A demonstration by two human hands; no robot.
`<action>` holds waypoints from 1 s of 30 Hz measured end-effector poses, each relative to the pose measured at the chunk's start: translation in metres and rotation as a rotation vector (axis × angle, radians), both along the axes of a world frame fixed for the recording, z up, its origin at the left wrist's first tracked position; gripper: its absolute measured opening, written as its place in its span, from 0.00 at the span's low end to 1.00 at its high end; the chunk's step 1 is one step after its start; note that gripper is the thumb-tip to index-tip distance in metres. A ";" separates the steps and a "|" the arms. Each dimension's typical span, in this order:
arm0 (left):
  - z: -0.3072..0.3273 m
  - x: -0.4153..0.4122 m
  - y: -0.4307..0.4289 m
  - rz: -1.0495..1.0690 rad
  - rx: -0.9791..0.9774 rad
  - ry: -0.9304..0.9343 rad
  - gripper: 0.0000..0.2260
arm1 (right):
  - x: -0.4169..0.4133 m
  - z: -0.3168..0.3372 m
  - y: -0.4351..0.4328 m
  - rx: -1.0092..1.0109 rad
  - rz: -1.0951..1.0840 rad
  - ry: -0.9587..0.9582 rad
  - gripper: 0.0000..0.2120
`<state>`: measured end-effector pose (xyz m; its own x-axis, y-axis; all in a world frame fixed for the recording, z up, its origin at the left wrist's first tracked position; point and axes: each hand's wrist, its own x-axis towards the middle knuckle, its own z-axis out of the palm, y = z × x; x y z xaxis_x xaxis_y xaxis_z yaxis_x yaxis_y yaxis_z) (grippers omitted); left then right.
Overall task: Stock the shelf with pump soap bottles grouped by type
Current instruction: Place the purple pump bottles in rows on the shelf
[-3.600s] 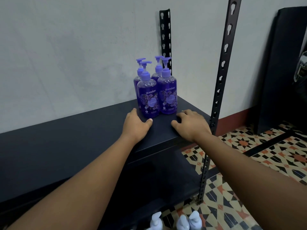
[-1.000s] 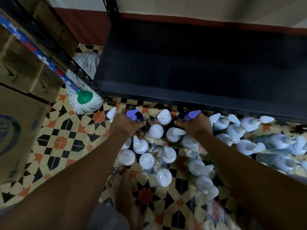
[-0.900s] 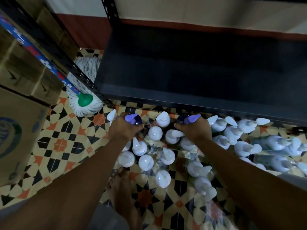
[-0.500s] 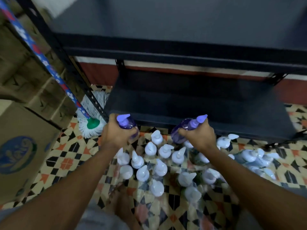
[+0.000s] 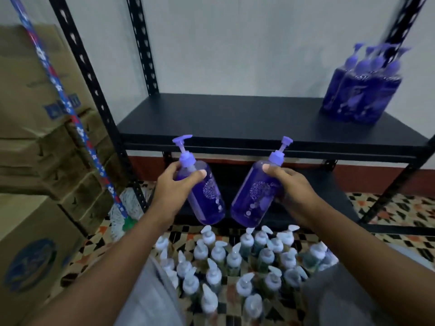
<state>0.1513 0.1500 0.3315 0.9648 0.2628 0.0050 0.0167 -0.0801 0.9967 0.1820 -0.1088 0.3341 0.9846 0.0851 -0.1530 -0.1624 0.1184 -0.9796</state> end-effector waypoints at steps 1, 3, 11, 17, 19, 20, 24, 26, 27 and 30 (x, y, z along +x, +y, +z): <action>-0.001 -0.001 -0.009 -0.002 -0.078 0.021 0.19 | -0.004 0.003 -0.002 0.054 0.005 0.011 0.23; -0.004 -0.001 -0.027 0.018 -0.238 0.079 0.28 | -0.011 0.003 -0.006 0.160 -0.010 0.084 0.20; -0.014 0.004 -0.068 -0.128 -0.403 0.277 0.22 | -0.024 -0.029 -0.021 0.374 -0.040 0.311 0.25; -0.017 0.013 -0.077 -0.257 -0.366 0.330 0.31 | -0.015 -0.032 -0.026 0.343 -0.053 0.436 0.39; -0.019 0.014 -0.081 -0.269 -0.353 0.369 0.33 | -0.014 -0.034 -0.029 0.389 -0.024 0.477 0.37; -0.020 0.016 -0.083 -0.268 -0.346 0.383 0.33 | -0.014 -0.033 -0.031 0.416 0.007 0.479 0.33; -0.023 0.023 -0.085 -0.324 -0.383 0.440 0.33 | -0.018 -0.032 -0.042 0.376 0.134 0.423 0.22; -0.023 0.023 -0.085 -0.400 -0.392 0.450 0.28 | -0.021 -0.033 -0.045 0.323 0.162 0.380 0.24; -0.022 0.022 -0.087 -0.430 -0.398 0.446 0.25 | -0.023 -0.033 -0.046 0.280 0.154 0.349 0.24; -0.019 0.019 -0.096 -0.451 -0.427 0.393 0.20 | -0.029 -0.031 -0.045 0.038 0.026 0.229 0.31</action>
<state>0.1705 0.0541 0.3124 0.8891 -0.2588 -0.3776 0.4364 0.2299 0.8699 0.1526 -0.1538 0.3029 0.9218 0.1204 -0.3684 -0.3836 0.1476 -0.9116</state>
